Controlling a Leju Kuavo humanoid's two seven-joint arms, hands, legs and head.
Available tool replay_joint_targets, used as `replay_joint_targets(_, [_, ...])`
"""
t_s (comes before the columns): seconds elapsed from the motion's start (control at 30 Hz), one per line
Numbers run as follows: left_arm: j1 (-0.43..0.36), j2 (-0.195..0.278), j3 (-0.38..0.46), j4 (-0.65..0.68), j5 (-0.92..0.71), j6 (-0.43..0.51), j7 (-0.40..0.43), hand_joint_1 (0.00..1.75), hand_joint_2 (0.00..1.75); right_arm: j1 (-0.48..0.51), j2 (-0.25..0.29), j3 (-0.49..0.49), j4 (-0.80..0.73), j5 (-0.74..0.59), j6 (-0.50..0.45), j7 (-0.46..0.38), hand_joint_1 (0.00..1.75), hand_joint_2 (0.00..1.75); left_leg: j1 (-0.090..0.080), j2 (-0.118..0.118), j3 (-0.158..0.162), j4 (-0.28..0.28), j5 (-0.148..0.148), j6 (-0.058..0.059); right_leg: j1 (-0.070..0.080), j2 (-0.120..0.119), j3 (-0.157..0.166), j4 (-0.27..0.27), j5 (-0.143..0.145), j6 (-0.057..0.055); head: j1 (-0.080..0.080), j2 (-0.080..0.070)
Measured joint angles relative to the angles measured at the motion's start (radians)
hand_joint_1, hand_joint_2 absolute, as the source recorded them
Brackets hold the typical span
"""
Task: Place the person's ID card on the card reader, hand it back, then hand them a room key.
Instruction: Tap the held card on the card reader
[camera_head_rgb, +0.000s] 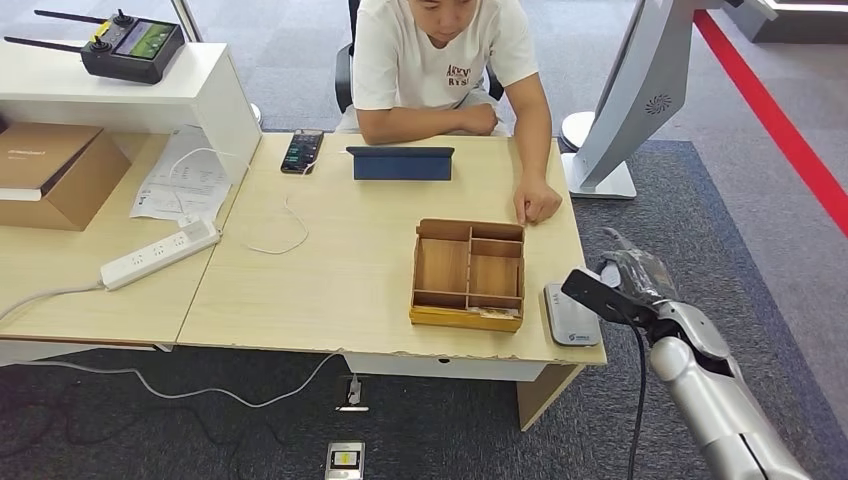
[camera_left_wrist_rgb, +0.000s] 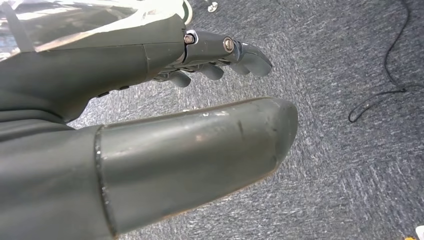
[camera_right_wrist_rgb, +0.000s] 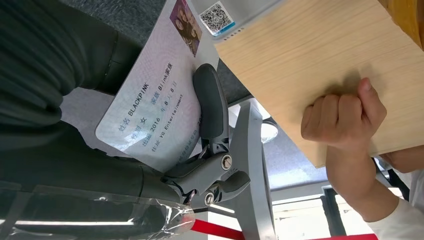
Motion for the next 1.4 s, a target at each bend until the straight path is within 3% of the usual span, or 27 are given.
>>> replay_joint_targets(1.4, [-0.001, 0.000, 0.001, 0.000, -0.010, 0.000, 0.011, 0.00, 0.00, 0.048, 0.056, 0.070, 0.073, 0.023, -0.012, -0.005, 1.75, 1.75, 0.000, 0.000, 0.002, 0.000, 0.000, 0.000, 0.000, 0.000, 0.002, 0.000, 0.000, 0.000, 0.000, 0.000])
